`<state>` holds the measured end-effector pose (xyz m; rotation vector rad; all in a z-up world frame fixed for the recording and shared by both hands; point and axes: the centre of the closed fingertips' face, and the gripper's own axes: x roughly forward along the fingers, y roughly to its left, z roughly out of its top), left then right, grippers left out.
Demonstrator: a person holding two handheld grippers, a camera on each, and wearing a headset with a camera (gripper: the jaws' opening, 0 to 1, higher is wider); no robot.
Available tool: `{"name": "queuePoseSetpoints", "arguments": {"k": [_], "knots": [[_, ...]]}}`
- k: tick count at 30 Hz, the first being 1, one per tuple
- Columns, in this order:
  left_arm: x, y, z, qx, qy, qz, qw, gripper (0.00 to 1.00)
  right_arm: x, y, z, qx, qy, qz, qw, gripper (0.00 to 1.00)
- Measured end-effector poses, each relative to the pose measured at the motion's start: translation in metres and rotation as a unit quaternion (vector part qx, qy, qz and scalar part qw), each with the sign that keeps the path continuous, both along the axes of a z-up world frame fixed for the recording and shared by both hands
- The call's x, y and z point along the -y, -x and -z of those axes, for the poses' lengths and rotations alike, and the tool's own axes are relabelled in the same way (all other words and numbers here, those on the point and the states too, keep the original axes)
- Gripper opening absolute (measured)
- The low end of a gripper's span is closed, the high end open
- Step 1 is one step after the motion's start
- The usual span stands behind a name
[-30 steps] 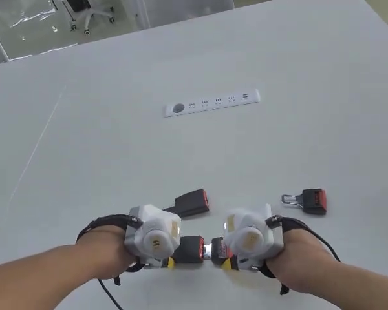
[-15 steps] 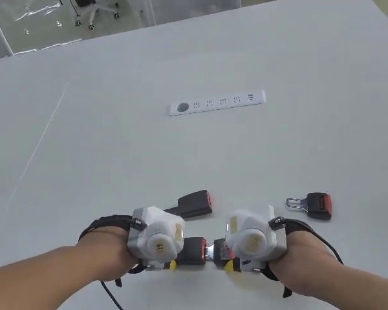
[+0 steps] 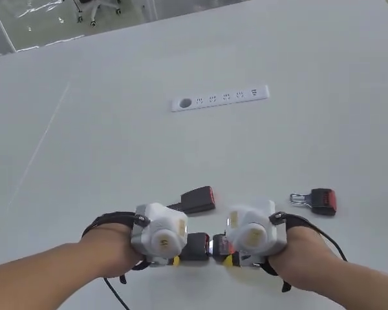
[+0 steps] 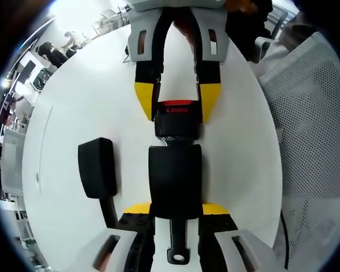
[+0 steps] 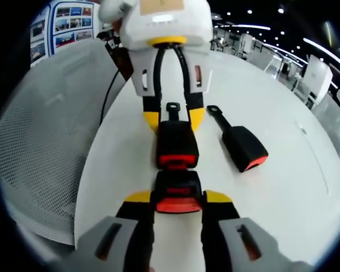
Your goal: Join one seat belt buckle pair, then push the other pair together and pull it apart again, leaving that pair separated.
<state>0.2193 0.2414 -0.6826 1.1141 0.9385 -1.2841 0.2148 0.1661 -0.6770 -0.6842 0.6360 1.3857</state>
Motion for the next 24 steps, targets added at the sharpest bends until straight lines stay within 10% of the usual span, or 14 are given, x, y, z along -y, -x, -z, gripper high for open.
{"name": "queuePoseSetpoints", "arguments": {"k": [8,16,24], "knots": [[-0.003,-0.001,0.001,0.002,0.006,0.001,1.0000,0.28,-0.004,0.003,-0.002,0.001,0.004,0.002,1.0000,0.29],[-0.005,-0.003,-0.001,-0.007,0.075,-0.020,0.9969,0.28,0.001,0.000,0.000,-0.018,-0.002,-0.001,0.9998,0.30],[0.000,-0.003,-0.002,-0.010,0.076,-0.010,0.9970,0.28,0.006,0.000,0.000,-0.011,0.002,-0.006,0.9999,0.30]]}}
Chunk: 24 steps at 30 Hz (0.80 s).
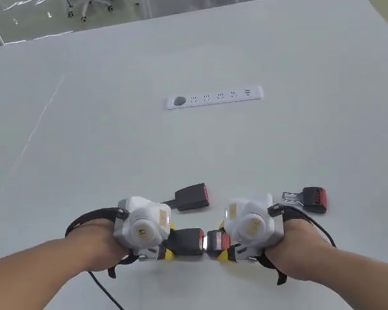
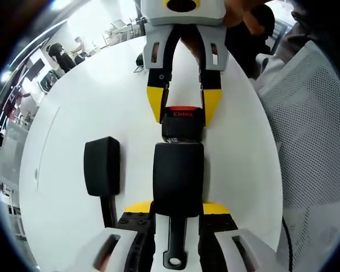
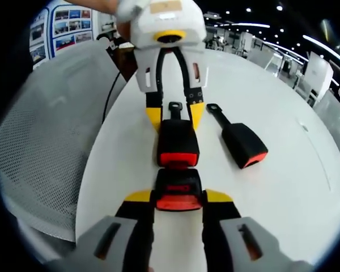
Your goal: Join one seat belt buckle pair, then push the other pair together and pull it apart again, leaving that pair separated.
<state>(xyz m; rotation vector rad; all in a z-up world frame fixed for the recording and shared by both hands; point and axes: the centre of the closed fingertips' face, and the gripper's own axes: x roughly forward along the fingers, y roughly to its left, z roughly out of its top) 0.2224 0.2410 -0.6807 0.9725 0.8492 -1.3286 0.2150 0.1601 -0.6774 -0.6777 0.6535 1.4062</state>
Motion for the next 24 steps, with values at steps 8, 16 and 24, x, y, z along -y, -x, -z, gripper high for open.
{"name": "queuePoseSetpoints", "arguments": {"k": [8,16,24], "knots": [[0.0013,0.0001,-0.0007,0.004,-0.003,0.004,1.0000,0.29,0.0000,-0.0011,-0.0002,0.000,-0.002,0.004,1.0000,0.31],[0.0014,0.0007,-0.0006,0.003,-0.005,0.002,1.0000,0.31,-0.0013,-0.0005,-0.0010,-0.002,0.004,0.003,1.0000,0.33],[0.0060,0.0015,-0.0093,0.001,0.005,-0.004,1.0000,0.31,-0.0030,0.0006,-0.0083,-0.008,-0.004,0.012,0.9999,0.33]]}}
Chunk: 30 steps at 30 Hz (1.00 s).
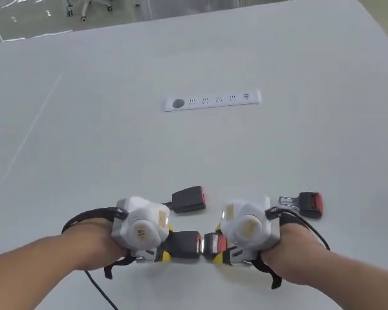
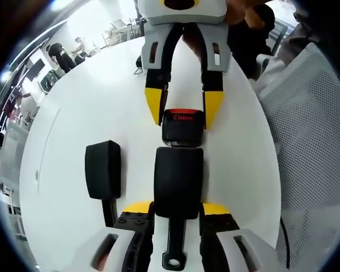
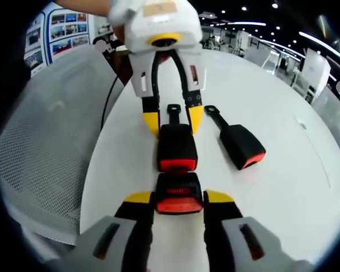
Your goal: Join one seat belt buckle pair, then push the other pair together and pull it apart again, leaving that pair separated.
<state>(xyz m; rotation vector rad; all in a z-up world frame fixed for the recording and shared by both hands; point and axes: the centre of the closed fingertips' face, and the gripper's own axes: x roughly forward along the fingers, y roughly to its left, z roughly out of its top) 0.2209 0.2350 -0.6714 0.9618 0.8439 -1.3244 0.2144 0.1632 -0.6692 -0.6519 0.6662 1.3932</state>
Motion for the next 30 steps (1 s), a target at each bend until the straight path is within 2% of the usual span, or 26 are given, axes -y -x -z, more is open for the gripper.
{"name": "queuePoseSetpoints", "arguments": {"k": [4,7,8,11,14,20,26,30], "knots": [[0.005,0.001,-0.014,0.001,0.016,-0.008,0.9998,0.32,-0.003,0.001,-0.013,0.007,-0.009,-0.003,0.9999,0.34],[0.009,0.000,-0.022,0.012,0.022,-0.006,0.9997,0.32,-0.004,0.000,-0.024,0.013,-0.018,-0.005,0.9998,0.34],[0.011,-0.003,-0.026,0.023,0.024,-0.003,0.9995,0.31,-0.004,0.000,-0.027,0.016,-0.019,-0.006,0.9997,0.34],[0.019,-0.009,-0.038,0.028,0.039,-0.009,0.9988,0.30,-0.001,-0.003,-0.033,0.022,-0.021,-0.004,0.9995,0.34],[0.023,-0.017,-0.043,0.036,0.042,-0.009,0.9984,0.31,0.008,-0.011,-0.036,0.027,-0.023,0.005,0.9994,0.34],[0.027,-0.046,-0.047,0.051,0.041,-0.023,0.9976,0.34,0.043,-0.031,-0.037,0.031,-0.017,0.034,0.9988,0.34],[0.026,-0.075,-0.041,0.059,0.030,-0.041,0.9970,0.37,0.091,-0.058,-0.034,0.040,-0.001,0.070,0.9967,0.34],[0.023,-0.088,-0.035,0.058,0.022,-0.052,0.9967,0.37,0.120,-0.075,-0.032,0.044,0.008,0.093,0.9947,0.34]]}}
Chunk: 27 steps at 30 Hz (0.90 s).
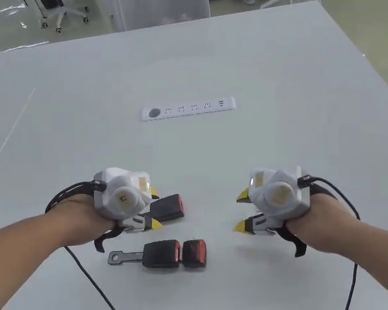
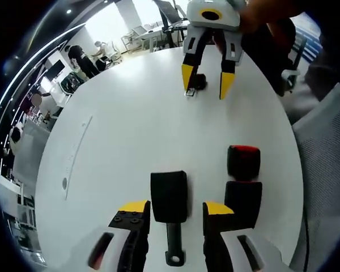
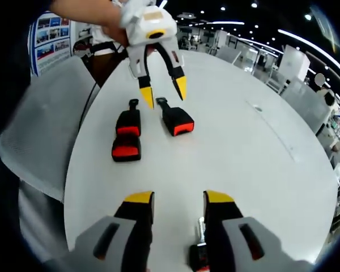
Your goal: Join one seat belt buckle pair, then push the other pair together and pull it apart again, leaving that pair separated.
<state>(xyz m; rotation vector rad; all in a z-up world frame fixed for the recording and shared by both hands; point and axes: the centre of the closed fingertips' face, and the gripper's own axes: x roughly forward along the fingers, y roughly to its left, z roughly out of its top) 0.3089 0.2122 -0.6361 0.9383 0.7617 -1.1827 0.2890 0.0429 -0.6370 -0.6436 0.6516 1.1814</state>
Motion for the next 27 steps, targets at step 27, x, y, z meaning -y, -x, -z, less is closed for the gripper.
{"name": "queuePoseSetpoints", "arguments": {"k": [27], "knots": [[-0.013,-0.013,0.044,-0.048,-0.051,0.032,0.9970,0.35,0.085,-0.010,0.034,-0.025,0.051,0.022,0.9982,0.32]]}}
